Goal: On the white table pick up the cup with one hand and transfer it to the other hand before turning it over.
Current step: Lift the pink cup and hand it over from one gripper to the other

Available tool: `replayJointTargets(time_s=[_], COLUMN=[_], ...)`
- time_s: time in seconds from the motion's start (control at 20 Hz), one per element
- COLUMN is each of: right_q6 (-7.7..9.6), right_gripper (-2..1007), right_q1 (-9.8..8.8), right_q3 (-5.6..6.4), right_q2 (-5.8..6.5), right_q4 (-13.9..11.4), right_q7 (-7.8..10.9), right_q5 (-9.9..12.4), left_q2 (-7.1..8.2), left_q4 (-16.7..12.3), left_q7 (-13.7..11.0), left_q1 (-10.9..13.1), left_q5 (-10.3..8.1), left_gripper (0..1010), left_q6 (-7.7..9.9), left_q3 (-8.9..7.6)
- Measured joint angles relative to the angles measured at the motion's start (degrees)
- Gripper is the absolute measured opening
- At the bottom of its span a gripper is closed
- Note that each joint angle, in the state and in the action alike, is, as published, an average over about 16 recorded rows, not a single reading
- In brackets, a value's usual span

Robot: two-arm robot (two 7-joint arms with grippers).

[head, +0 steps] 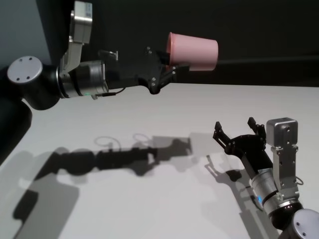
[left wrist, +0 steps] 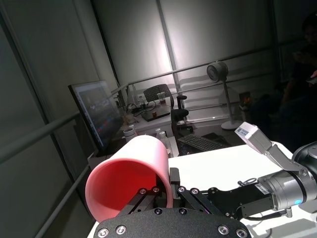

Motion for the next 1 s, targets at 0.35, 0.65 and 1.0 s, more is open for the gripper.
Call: replayJointTargets(time_s=[0.35,0.65,1.0], right_q6=[0.00,0.00,0.00], right_gripper=[1001,1001,1000], right_q1=[0.00,0.00,0.00], right_q3=[0.00,0.00,0.00], right_q2=[0.00,0.00,0.00], right_q4=[0.00,0.00,0.00], right_q7=[0.00,0.00,0.00], right_q5=[0.00,0.00,0.00], left_q2=[-1.07,-1.68,-1.85], left_q4=[1.41,2.00,1.88], left_q7=[-0.47,-0.52,-0.30], left_q1=[-0.58,-0.86,-0.87], left_q5=[0.34,0.70,1.09], left_gripper=[48,48,48], left_q6=[-0.50,-0.75,-0.74], left_q3=[0.09,0.15,0.22])
